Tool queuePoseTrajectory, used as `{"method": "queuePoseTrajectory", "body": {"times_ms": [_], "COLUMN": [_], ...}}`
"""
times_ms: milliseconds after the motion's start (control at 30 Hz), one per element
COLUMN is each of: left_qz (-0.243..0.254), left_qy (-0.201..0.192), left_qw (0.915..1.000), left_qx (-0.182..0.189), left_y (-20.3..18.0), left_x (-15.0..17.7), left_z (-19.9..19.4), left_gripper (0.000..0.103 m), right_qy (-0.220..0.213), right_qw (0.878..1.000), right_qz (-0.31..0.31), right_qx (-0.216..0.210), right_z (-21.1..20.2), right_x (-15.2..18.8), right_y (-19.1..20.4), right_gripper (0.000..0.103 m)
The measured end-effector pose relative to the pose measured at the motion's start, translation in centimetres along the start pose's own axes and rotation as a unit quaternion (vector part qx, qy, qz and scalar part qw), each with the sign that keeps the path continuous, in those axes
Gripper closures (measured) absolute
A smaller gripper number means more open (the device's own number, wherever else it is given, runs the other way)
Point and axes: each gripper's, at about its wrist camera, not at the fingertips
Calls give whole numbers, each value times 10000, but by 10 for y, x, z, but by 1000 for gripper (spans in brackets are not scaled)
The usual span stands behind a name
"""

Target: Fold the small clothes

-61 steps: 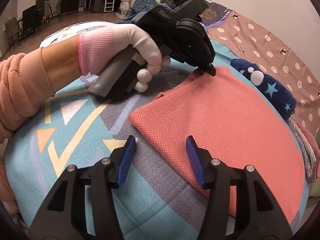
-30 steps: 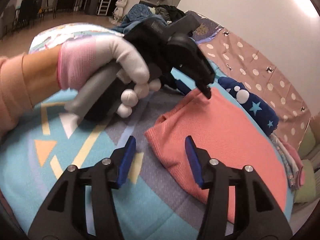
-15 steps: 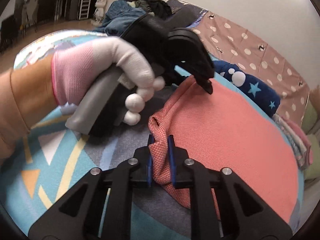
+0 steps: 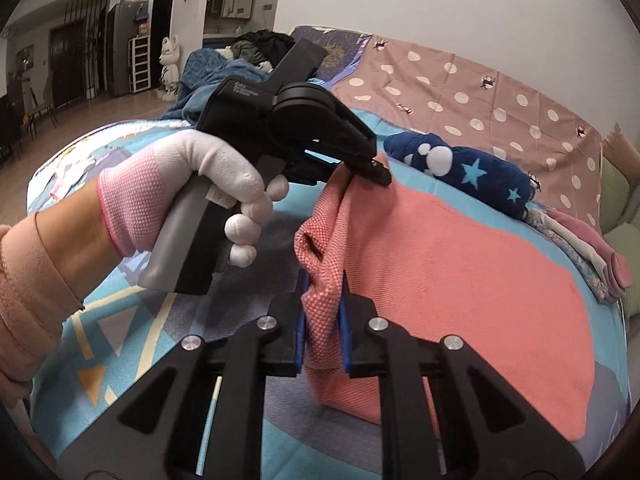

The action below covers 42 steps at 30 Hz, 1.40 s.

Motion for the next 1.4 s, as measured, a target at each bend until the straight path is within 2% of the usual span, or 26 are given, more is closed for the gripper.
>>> {"method": "queuePoseTrajectory", "body": {"times_ms": [200, 433, 733, 1000, 1133, 1300, 1367, 1400], "left_qz": [198, 246, 382, 593, 809, 1024, 1170, 1235], "left_qy": [61, 76, 162, 487, 744, 1041, 1186, 1251], "left_qw": [9997, 9992, 9983, 9963, 9931, 9873, 9826, 9795], "left_qx": [-124, -291, -416, -393, -414, -632, -823, -981], "left_y": [-36, -69, -111, -150, -170, -185, -188, -189], "left_x": [-7, -7, -2, 4, 12, 23, 27, 30], "left_z": [16, 44, 85, 140, 175, 210, 220, 224], "left_gripper": [93, 94, 94, 96, 98, 98, 98, 93], "right_qy": [-145, -90, -254, -209, -131, -41, 58, 169], "right_qw": [9975, 9897, 9832, 9716, 9648, 9566, 9518, 9498], "right_qz": [665, 1372, 1767, 2337, 2616, 2910, 3057, 3105], "right_qx": [-171, -411, -388, -312, -237, -162, -253, -337], "right_z": [-18, -30, -50, -66, -71, -72, -69, -65], "right_x": [3, 17, 36, 68, 87, 104, 112, 116], "right_y": [-41, -92, -137, -182, -202, -225, -231, -233], "right_gripper": [91, 92, 92, 92, 92, 93, 93, 93]}}
Point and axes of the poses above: each gripper's, at about its wrist camera, not at the fingertips, and z roughly the way its jaws point, y to its left, x to its underside, and after that the axes turned 7 degrees about x, right-handed
